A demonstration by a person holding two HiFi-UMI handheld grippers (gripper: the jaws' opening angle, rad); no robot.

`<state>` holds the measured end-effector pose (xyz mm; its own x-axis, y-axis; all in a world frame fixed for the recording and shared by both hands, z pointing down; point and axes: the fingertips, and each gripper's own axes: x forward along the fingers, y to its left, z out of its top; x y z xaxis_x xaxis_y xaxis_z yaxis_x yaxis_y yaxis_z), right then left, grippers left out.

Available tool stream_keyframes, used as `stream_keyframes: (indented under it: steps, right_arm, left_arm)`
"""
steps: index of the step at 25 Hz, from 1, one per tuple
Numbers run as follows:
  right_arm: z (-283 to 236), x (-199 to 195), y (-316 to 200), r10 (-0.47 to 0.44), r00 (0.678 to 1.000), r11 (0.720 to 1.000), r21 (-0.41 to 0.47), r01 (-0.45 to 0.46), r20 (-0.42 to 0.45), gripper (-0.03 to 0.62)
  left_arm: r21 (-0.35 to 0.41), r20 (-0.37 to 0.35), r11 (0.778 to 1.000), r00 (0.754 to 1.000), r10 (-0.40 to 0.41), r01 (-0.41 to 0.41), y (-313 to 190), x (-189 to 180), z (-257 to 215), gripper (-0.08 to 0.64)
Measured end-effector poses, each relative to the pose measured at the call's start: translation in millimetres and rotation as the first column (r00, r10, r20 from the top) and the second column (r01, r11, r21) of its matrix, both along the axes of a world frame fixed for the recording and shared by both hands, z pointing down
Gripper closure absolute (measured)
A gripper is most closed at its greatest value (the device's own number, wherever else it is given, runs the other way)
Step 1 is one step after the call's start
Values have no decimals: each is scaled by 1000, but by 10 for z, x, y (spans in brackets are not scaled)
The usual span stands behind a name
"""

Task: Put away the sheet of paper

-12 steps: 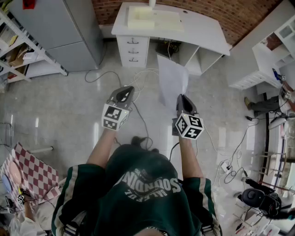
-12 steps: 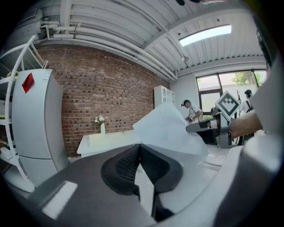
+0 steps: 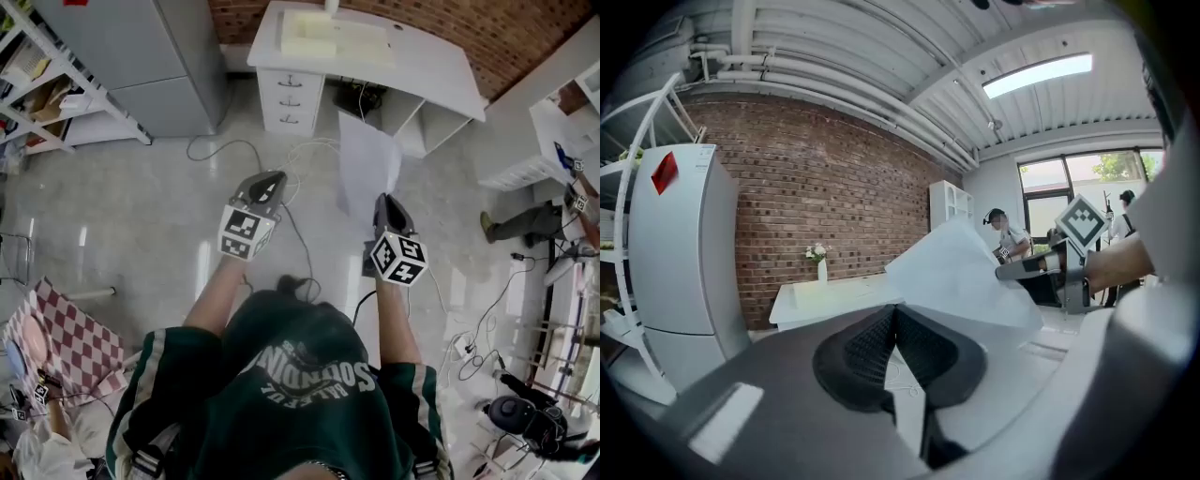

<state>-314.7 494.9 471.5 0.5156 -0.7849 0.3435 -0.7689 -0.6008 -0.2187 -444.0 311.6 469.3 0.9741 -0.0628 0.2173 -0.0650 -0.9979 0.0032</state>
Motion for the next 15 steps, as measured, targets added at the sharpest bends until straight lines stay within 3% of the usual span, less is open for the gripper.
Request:
stream_keyframes:
  steps: [8, 15]
  right_arm:
    - [28, -33, -205, 1, 1000, 1000, 9, -2, 15, 591]
    - [10, 150, -357, -4, 1000, 1000, 13, 4, 21, 591]
  left_arm:
    - [-5, 12, 1000, 1000, -19, 19, -246, -111, 24, 549]
    - [-10, 10, 999, 999, -32, 32, -400, 28, 17, 549]
